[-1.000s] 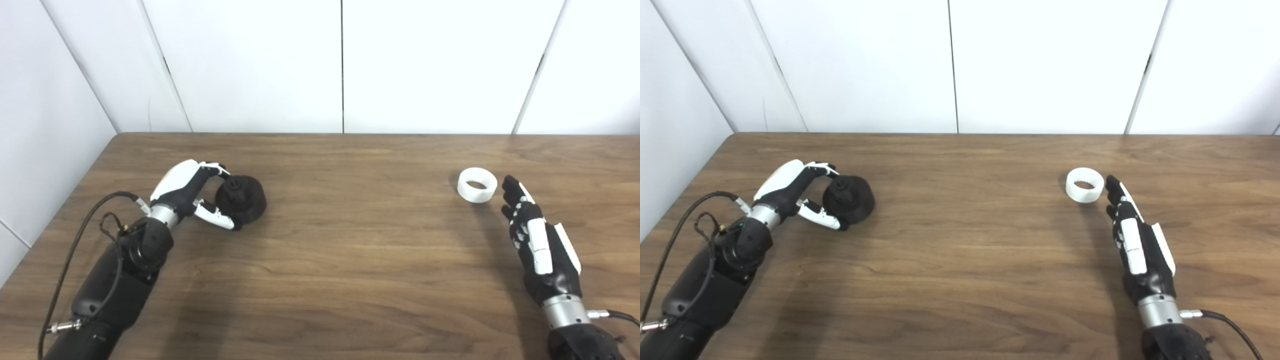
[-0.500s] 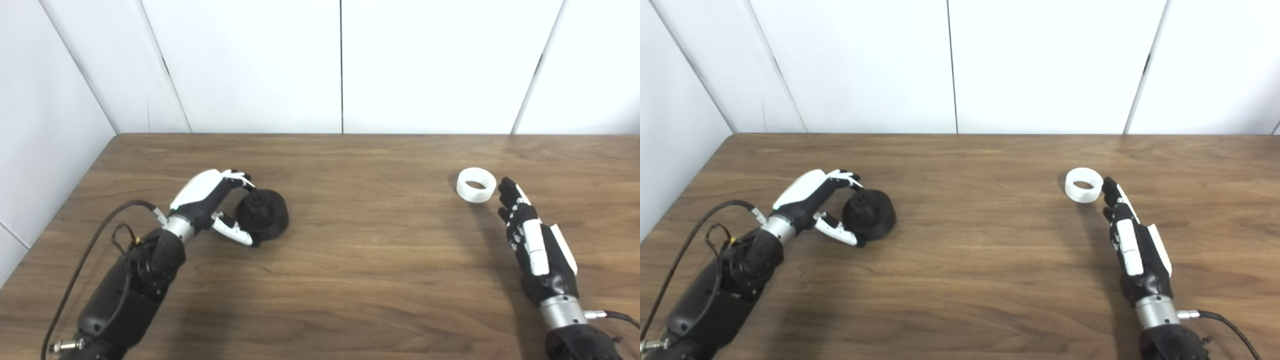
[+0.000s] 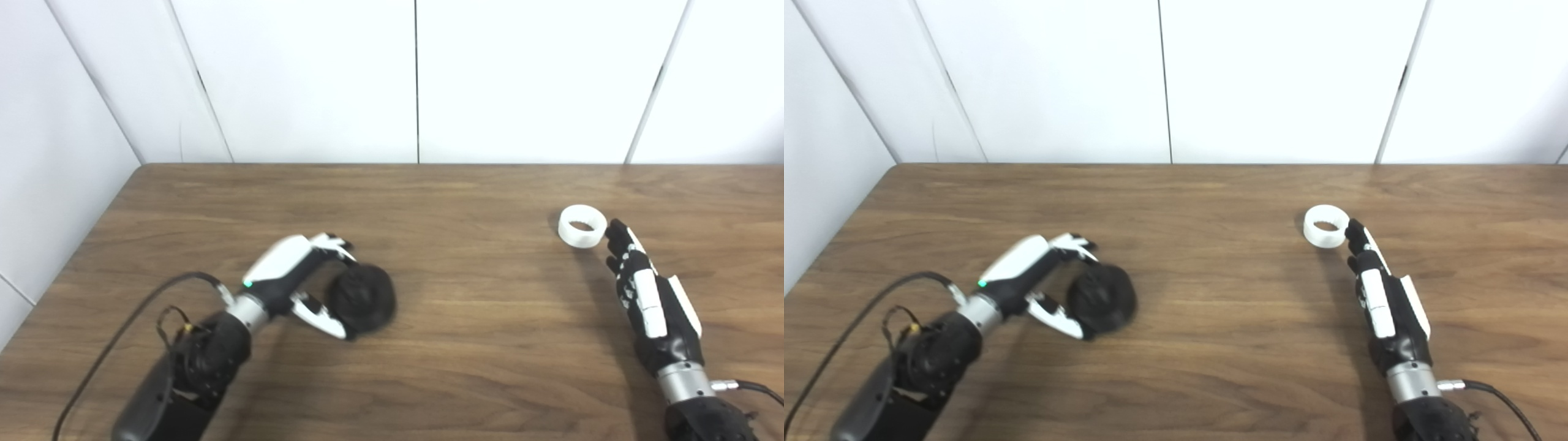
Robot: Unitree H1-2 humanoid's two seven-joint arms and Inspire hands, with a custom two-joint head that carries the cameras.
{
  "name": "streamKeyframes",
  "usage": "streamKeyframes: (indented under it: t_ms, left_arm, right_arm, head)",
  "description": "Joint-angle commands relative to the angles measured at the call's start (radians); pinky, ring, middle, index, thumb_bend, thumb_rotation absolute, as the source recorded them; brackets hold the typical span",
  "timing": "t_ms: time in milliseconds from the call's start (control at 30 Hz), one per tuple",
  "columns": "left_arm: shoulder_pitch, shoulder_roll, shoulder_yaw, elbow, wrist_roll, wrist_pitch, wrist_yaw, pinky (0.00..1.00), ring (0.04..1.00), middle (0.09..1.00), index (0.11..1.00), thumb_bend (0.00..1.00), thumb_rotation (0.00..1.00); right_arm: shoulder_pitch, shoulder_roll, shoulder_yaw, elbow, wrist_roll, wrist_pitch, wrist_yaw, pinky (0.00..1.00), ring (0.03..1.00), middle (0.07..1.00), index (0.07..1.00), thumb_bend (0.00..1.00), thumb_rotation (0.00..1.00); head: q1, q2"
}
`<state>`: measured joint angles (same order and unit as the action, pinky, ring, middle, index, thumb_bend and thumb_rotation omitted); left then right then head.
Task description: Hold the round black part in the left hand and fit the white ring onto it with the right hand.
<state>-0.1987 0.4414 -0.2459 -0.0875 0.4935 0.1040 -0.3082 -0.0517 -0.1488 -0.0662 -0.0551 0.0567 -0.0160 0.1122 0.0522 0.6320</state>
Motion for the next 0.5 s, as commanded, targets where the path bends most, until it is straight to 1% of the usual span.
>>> streamKeyframes:
  t_ms: [0, 100, 167, 367, 467]
  left_arm:
    - [-0.021, 0.008, 0.006, -0.055, -0.006, -0.001, -0.011, 0.94, 0.986, 0.906, 0.615, 0.83, 0.24]
    - [-0.002, -0.008, -0.011, -0.082, -0.002, -0.026, -0.023, 0.98, 0.981, 0.899, 0.6, 0.83, 0.24]
    - [0.012, -0.019, -0.022, -0.105, -0.001, -0.027, -0.033, 1.0, 0.98, 0.898, 0.595, 0.83, 0.23]
    - [0.048, -0.042, -0.05, -0.16, 0.009, -0.023, -0.056, 1.0, 0.986, 0.907, 0.598, 0.82, 0.24]
    - [0.066, -0.051, -0.073, -0.18, 0.027, -0.049, -0.056, 1.0, 0.982, 0.904, 0.596, 0.82, 0.24]
  right_arm:
    - [-0.005, 0.018, 0.008, -0.014, 0.003, -0.005, -0.01, 1.0, 1.0, 0.973, 0.975, 0.67, 1.0]
    - [-0.005, 0.021, 0.011, -0.019, 0.001, 0.002, -0.009, 1.0, 1.0, 0.971, 0.976, 0.66, 1.0]
    - [-0.005, 0.022, 0.013, -0.022, -0.002, 0.007, -0.01, 1.0, 1.0, 0.969, 0.975, 0.66, 1.0]
    - [-0.004, 0.027, 0.013, -0.032, -0.003, 0.025, -0.012, 1.0, 1.0, 0.969, 0.976, 0.67, 1.0]
    - [-0.003, 0.026, 0.012, -0.033, -0.005, 0.028, -0.01, 1.0, 1.0, 0.971, 0.978, 0.68, 1.0]
  head:
    - [0.001, 0.001]
    - [-0.003, 0.004]
    - [-0.008, 0.007]
    - [-0.018, 0.012]
    - [-0.021, 0.016]
